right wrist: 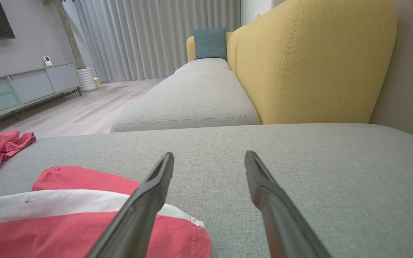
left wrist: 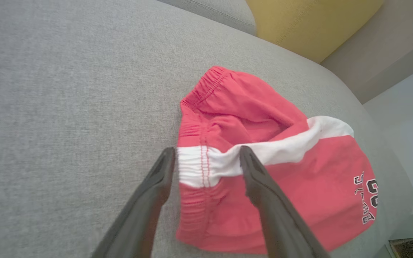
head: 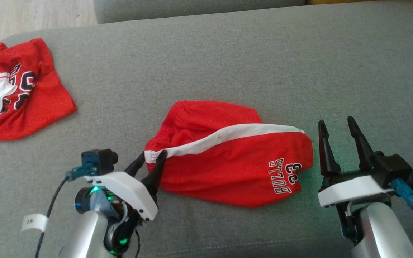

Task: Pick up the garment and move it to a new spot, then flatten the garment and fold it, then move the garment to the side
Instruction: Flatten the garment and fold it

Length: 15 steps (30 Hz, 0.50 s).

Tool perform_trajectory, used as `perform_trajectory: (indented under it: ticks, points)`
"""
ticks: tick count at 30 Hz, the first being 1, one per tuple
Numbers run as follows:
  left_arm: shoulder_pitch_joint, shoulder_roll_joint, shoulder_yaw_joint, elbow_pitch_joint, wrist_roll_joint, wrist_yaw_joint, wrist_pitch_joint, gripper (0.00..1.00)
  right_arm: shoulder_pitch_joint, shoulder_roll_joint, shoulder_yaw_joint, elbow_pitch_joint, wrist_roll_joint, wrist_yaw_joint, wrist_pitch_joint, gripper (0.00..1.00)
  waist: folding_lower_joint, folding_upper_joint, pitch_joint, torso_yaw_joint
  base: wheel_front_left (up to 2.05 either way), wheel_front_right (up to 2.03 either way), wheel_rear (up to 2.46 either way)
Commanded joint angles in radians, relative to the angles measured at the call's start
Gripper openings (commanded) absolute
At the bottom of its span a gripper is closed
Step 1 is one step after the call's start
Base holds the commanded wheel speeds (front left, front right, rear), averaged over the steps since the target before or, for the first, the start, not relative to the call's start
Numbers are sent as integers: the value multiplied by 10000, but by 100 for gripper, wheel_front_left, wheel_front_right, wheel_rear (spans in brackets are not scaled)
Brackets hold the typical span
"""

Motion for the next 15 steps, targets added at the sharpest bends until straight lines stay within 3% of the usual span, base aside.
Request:
perform_trajectory:
  ticks: [1, 3, 6, 9, 15]
  points:
    - [-510, 157, 254, -275, -54, -59, -7, 77, -368, -39, 209, -372, -102, 75, -111, 100, 0, 0, 11, -35, 0, 0, 0]
    - [-525, 182, 215, -237, -95, -71, 79, 48, -371, -39, 205, -366, -107, 75, -111, 100, 0, 0, 21, -69, 0, 0, 0]
    - [-530, 220, 185, -228, -120, -75, 123, 35, -363, -39, 169, -369, -123, 75, -111, 100, 0, 0, 32, -104, 0, 0, 0]
    - [-494, 252, 169, -274, -123, -68, 91, 0, -342, -39, 116, -384, -146, 75, -111, 100, 0, 0, 22, -106, 0, 0, 0]
    - [-114, 441, 222, -782, -7, 79, -149, 0, -378, -39, -52, -114, -359, 75, -40, 100, 0, 0, -41, -43, 0, 0, 0]
